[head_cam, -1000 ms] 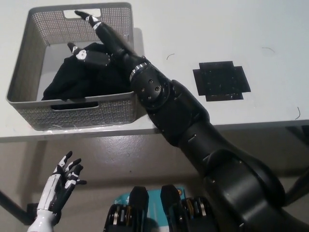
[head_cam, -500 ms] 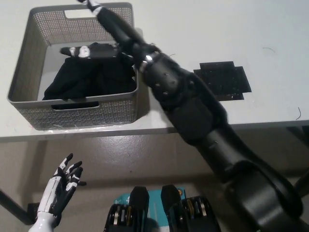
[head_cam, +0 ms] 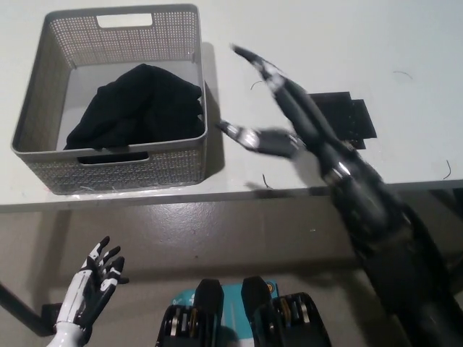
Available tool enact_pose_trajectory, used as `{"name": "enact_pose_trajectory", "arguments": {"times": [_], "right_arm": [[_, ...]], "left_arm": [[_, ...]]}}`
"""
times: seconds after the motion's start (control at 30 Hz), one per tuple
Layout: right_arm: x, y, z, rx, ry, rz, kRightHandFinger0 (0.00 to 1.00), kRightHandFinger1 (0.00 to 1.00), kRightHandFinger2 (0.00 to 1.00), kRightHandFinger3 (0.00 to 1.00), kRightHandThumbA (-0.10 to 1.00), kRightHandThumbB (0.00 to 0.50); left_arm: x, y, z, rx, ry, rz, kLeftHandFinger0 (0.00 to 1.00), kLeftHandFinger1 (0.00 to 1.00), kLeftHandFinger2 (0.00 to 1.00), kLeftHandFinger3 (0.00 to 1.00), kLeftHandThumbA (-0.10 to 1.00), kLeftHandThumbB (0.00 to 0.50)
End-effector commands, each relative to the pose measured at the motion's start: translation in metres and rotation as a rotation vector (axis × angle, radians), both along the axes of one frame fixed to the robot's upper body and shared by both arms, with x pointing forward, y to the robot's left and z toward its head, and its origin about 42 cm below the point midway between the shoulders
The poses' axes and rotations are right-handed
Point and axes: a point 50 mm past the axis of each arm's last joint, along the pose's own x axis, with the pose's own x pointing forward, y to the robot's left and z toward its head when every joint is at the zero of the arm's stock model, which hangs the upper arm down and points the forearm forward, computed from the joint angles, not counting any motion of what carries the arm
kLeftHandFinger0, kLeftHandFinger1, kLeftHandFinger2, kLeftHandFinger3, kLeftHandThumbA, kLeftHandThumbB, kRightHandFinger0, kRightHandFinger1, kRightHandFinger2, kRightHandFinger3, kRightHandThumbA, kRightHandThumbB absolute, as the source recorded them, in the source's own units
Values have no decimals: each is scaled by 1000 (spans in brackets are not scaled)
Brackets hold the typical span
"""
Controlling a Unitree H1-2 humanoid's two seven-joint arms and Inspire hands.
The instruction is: Use the right hand to pick up a t shirt on the right hand side and place it into a contianer on the left side
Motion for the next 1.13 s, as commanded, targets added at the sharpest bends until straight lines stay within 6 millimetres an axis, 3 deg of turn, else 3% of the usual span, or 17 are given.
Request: {"name": "enact_pose_trajectory", "arguments": {"times": [0.0,0.07,0.23,0.27,0.3,0.4,0.43,0.53,0.57,0.6,0.77,0.87,0.93,1.1], "right_arm": [[-119,-89,27,59,-272,6,1000,1000,1000,1000,758,449],[-137,-106,1,53,-245,-42,1000,1000,1000,1000,721,418],[-172,-135,-61,59,-92,-141,1000,1000,1000,1000,707,427],[-183,-145,-85,45,-37,-184,1000,1000,1000,1000,753,407],[-197,-154,-109,34,30,-231,1000,1000,1000,1000,854,395],[-210,-160,-129,35,89,-273,1000,1000,1000,1000,889,387],[-215,-166,-143,43,135,-296,1000,1000,1000,1000,880,342],[-226,-182,-171,95,249,-360,1000,1000,1000,1000,864,300],[-227,-184,-175,106,266,-368,1000,1000,1000,1000,859,297],[-226,-191,-191,116,321,-403,1000,1000,1000,1000,894,309],[-216,-196,-211,168,395,-429,1000,1000,1000,1000,883,301],[-205,-192,-215,171,407,-414,1000,1000,1000,1000,807,210],[-202,-190,-217,177,412,-417,1000,1000,1000,1000,820,227],[-200,-187,-218,196,413,-420,1000,1000,1000,1000,816,203]], "left_arm": [[2,4,14,-25,-102,-5,714,896,921,1000,681,403],[3,3,13,-30,-102,-6,715,895,917,1000,679,412],[-5,7,10,-29,-104,12,712,892,908,1000,686,411],[-8,6,10,-21,-117,8,716,894,911,1000,695,394],[-11,5,9,-21,-122,9,720,893,909,1000,691,421],[-18,5,8,-40,-121,16,728,891,902,1000,659,428],[-23,5,8,-41,-132,25,742,901,910,1000,654,411],[-28,1,8,-42,-155,20,768,926,930,1000,646,412],[-29,0,8,-43,-158,20,770,927,930,1000,645,414],[-29,-1,9,-48,-167,16,778,927,932,1000,627,419],[-31,-2,6,-54,-169,33,798,942,956,1000,650,412],[-27,0,4,-48,-164,37,815,952,971,1000,660,401],[-26,2,3,-50,-164,40,816,952,972,1000,649,396],[-23,3,3,-45,-163,40,808,947,965,1000,642,402]]}}
